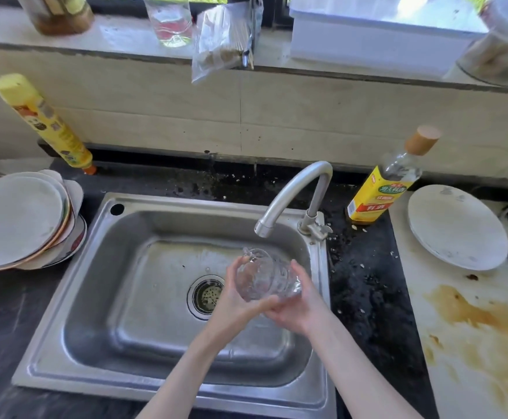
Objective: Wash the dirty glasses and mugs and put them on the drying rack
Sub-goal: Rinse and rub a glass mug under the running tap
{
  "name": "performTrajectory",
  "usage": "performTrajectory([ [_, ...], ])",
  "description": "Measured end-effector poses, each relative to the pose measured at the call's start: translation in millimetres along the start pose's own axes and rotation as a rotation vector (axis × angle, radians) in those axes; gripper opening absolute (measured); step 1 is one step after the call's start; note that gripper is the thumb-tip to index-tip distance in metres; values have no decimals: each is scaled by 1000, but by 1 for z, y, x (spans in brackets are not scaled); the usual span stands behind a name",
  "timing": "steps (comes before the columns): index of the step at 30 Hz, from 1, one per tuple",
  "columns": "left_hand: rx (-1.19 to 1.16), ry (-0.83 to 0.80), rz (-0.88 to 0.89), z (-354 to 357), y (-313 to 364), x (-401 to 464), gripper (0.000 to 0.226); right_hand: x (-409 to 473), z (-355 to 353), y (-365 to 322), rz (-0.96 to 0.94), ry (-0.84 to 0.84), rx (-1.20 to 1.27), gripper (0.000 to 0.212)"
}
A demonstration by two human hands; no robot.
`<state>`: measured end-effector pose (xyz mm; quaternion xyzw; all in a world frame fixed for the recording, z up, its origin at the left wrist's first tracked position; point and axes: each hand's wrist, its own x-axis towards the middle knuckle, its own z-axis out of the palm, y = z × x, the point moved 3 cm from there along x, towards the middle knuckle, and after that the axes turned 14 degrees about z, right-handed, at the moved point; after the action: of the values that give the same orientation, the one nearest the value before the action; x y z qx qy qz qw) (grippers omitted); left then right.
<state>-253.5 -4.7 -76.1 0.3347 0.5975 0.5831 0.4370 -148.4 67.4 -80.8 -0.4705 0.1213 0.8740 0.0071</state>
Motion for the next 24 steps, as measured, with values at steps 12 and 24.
performTrajectory([
  [12,297,-291,-162,-23,1,-25,86,-40,16,13,-887,370,-1038,51],
  [24,448,-466,84,-56,25,-30,81,-57,42,93,-1237,557,-1099,64],
])
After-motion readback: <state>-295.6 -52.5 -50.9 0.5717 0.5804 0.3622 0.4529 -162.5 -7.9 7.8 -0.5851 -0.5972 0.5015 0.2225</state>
